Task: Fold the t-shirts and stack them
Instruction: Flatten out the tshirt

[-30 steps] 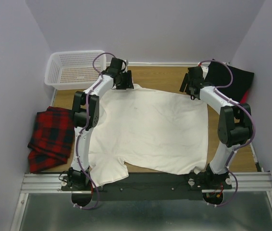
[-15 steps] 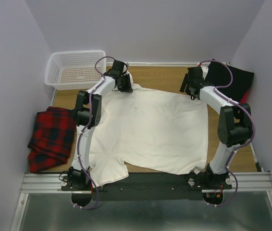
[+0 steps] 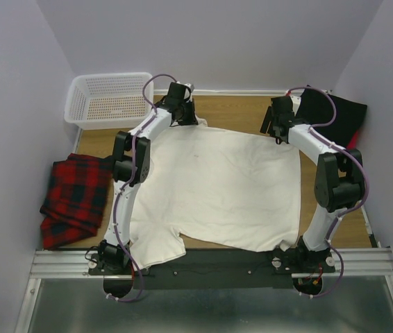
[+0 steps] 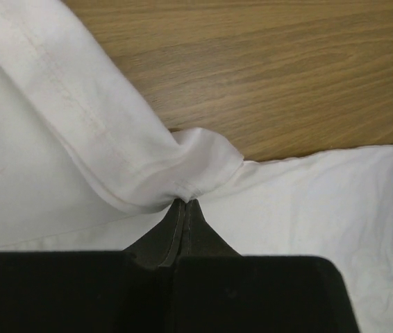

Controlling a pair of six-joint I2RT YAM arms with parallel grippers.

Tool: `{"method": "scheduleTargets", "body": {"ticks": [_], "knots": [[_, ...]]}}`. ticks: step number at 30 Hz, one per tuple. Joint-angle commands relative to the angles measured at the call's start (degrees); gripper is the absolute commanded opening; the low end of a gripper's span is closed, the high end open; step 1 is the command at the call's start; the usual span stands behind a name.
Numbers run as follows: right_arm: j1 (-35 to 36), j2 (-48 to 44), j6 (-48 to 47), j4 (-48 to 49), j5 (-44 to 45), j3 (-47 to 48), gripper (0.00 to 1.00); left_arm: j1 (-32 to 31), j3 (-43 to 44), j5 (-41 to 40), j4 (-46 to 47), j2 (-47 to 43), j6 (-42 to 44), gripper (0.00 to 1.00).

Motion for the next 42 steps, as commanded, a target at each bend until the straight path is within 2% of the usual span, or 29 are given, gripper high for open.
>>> {"method": "scheduleTargets", "body": {"ticks": [1, 5, 11, 12, 13, 15, 16, 17, 18, 19, 24, 35, 42], "knots": [[0.1, -0.2, -0.8, -1.5, 2.7, -0.4, 0.84, -2.1, 3.3, 1.0, 5.0, -0.5, 2.5, 0.00], [0.1, -0.3, -0.7, -1.6, 3.6, -0.2, 0.84, -3.1, 9.1, -0.7, 6.2, 2.7, 3.3, 0.00], [0.1, -0.3, -1.0, -2.2, 3.8, 0.4, 0.84, -3.5, 12.9, -4.0, 11.4, 7.1, 3.9, 0.00], [0.1, -0.3, -1.1, -2.3, 3.7, 0.4, 0.84, -3.6, 13.7, -4.5, 11.6, 7.9, 3.9, 0.07], [0.1, -0.4, -1.2, -2.4, 3.6, 0.6, 0.84, -3.6, 14.4, -4.8, 11.7, 9.4, 4.1, 0.34], [0.0, -0.5, -1.5, -3.0, 3.6, 0.8, 0.84, -3.6, 15.5, -5.9, 12.1, 10.2, 4.3, 0.55], [0.1, -0.6, -1.5, -3.1, 3.6, 1.0, 0.84, -3.6, 15.4, -5.9, 12.2, 10.2, 4.9, 0.70], [0.1, -0.7, -1.6, -3.3, 3.5, 0.9, 0.84, -3.6, 14.4, -6.3, 12.5, 9.8, 5.2, 0.75], [0.0, -0.7, -1.6, -3.4, 3.4, 0.9, 0.84, -3.6, 13.5, -6.3, 13.9, 9.3, 5.4, 0.85], [0.0, -0.7, -1.5, -3.5, 3.2, 0.8, 0.84, -3.6, 12.3, -6.3, 14.8, 7.8, 6.1, 0.88], [0.1, -0.2, -0.8, -3.5, 2.4, 0.6, 0.84, -3.5, 8.8, -10.7, 15.9, 4.9, 6.8, 0.89], [0.0, 0.4, 1.1, -3.8, 0.3, -1.4, 0.84, -3.2, 14.3, -21.9, 0.3, 8.6, 6.9, 0.89], [0.1, 0.7, 2.8, -4.2, -1.8, -2.8, 0.84, -1.5, 14.9, -24.0, -5.7, 11.2, 3.9, 0.89]]}}
